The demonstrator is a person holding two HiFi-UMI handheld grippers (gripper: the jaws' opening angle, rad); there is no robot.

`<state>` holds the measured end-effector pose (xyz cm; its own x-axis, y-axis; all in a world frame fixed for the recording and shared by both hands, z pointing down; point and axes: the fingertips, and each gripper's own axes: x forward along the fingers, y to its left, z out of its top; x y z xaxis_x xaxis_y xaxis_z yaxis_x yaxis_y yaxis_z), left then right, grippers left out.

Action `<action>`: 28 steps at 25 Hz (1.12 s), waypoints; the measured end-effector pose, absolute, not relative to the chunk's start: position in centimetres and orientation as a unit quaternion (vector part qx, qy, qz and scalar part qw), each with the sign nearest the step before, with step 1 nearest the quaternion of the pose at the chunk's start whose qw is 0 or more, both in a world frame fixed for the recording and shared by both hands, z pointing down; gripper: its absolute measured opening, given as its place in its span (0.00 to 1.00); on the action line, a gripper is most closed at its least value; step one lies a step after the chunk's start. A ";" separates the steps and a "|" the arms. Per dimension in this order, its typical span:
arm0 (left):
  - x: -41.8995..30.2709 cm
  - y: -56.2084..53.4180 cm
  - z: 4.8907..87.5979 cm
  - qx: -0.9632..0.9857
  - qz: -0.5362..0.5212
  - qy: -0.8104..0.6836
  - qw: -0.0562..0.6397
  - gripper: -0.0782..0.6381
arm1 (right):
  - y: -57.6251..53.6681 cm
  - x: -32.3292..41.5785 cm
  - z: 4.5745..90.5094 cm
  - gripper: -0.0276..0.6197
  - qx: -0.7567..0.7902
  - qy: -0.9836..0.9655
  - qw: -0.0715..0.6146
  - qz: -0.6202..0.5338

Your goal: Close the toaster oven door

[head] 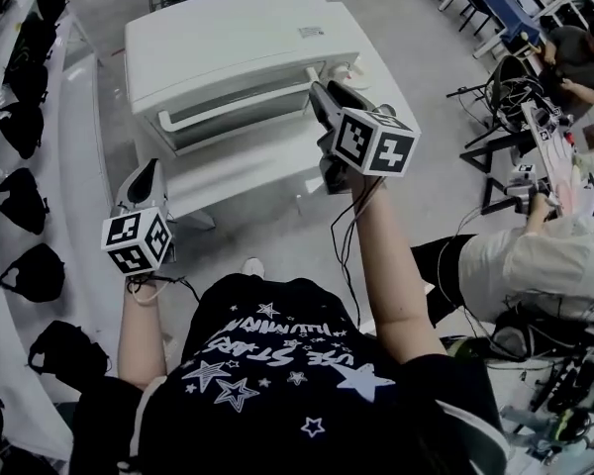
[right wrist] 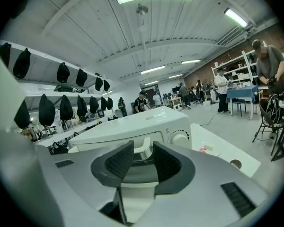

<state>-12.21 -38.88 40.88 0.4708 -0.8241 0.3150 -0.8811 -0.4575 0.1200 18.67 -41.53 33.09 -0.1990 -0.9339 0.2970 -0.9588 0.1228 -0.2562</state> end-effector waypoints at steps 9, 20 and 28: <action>-9.4 -33.1 39.7 0.850 0.108 -0.499 0.125 0.14 | -34.0 21.0 33.4 0.22 0.628 -0.751 0.027 0.205; -5.9 -21.4 40.0 0.853 0.110 -0.491 0.138 0.14 | -21.4 22.9 36.7 0.05 0.615 -0.751 0.035 0.240; -4.3 -11.5 42.4 0.851 0.122 -0.484 0.160 0.14 | -12.4 22.3 40.5 0.05 0.584 -0.766 0.055 0.263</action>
